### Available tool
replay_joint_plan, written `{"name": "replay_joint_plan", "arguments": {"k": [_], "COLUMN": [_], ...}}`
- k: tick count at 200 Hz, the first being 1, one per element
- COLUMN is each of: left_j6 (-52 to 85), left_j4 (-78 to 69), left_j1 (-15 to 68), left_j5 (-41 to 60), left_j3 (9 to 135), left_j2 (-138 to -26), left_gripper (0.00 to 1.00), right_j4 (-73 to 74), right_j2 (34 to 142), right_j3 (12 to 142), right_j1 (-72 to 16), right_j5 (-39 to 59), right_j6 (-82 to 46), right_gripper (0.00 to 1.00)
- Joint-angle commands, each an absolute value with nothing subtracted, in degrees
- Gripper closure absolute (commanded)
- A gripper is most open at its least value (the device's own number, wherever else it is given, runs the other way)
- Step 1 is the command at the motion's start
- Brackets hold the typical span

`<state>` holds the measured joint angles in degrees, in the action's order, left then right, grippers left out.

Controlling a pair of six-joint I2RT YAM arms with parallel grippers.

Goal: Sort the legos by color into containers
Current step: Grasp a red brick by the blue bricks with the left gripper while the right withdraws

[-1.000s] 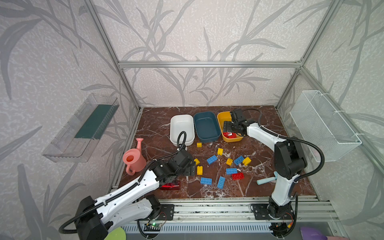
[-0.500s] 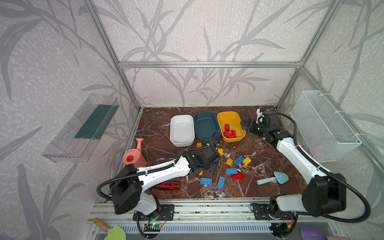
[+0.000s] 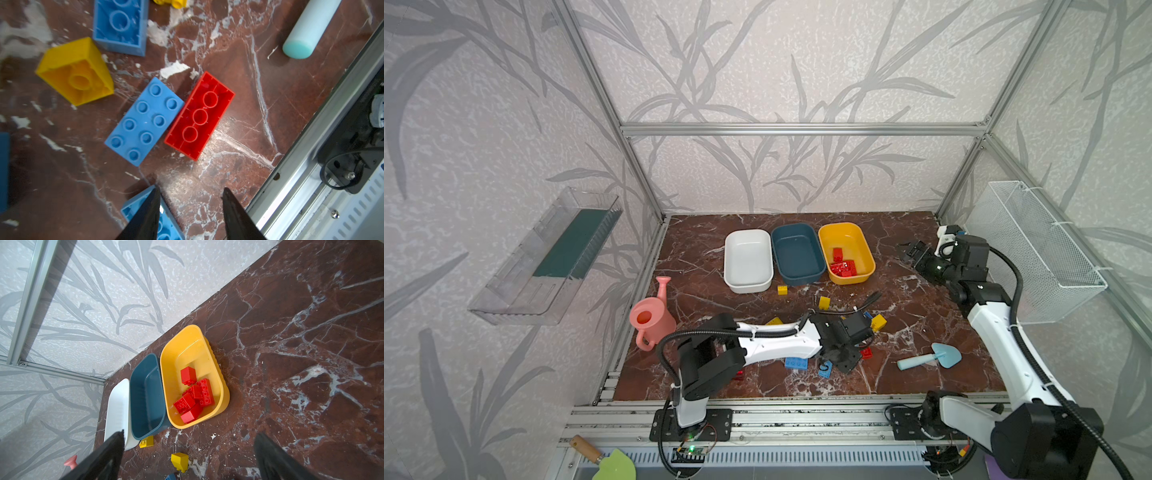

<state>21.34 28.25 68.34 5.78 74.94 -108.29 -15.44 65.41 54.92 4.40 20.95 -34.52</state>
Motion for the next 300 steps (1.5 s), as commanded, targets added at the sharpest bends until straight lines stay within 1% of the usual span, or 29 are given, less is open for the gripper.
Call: {"name": "replay_joint_plan", "arguments": {"k": [1, 19, 41, 59, 87, 141, 167, 215, 229, 268, 300], "left_j6": [20.45, 20.30, 19.52, 18.60, 17.21, 15.16, 15.19, 15.38, 15.38, 15.22, 14.75], "left_j4": [28.79, 28.91, 29.58, 29.87, 30.85, 32.38, 32.60, 32.52, 32.28, 31.61, 32.25], "left_j1": [68.47, 68.49, 68.42, 68.29, 67.90, 67.50, 67.50, 67.52, 67.58, 67.45, 66.43], "left_j5": [8.38, 7.63, 6.04, 5.27, 4.42, 3.78, 4.04, 2.20, 1.57, -1.00, -3.51], "left_j3": [76.58, 77.37, 78.75, 80.18, 83.19, 88.20, 89.51, 89.13, 88.72, 87.32, 86.73], "left_j2": [-110.08, -111.38, -112.81, -114.32, -117.04, -121.11, -122.16, -122.03, -121.33, -117.29, -112.78], "left_gripper": [0.50, 0.46, 0.37, 0.32, 0.29, 0.29, 0.33, 0.57, 0.61, 0.69, 0.70], "right_j4": [-16.47, -16.18, -15.91, -15.80, -15.83, -15.55, -15.39, -14.60, -14.30, -13.58, -13.71], "right_j2": [64.25, 63.78, 63.17, 62.65, 61.67, 60.55, 60.23, 60.07, 59.92, 59.34, 58.91], "right_j3": [54.01, 53.66, 53.31, 53.00, 52.22, 51.57, 51.52, 50.96, 50.71, 49.14, 48.11], "right_j1": [4.65, 4.66, 4.66, 4.66, 4.62, 4.65, 4.63, 4.65, 4.65, 4.65, 4.66], "right_j5": [23.01, 23.14, 23.10, 23.11, 22.87, 23.38, 23.73, 24.34, 24.61, 24.95, 25.53], "right_j6": [-34.87, -34.89, -34.80, -34.67, -34.37, -34.10, -34.01, -34.32, -34.45, -34.63, -34.13], "right_gripper": [0.03, 0.03, 0.03, 0.03, 0.03, 0.03, 0.03, 0.03, 0.03, 0.03, 0.03]}}
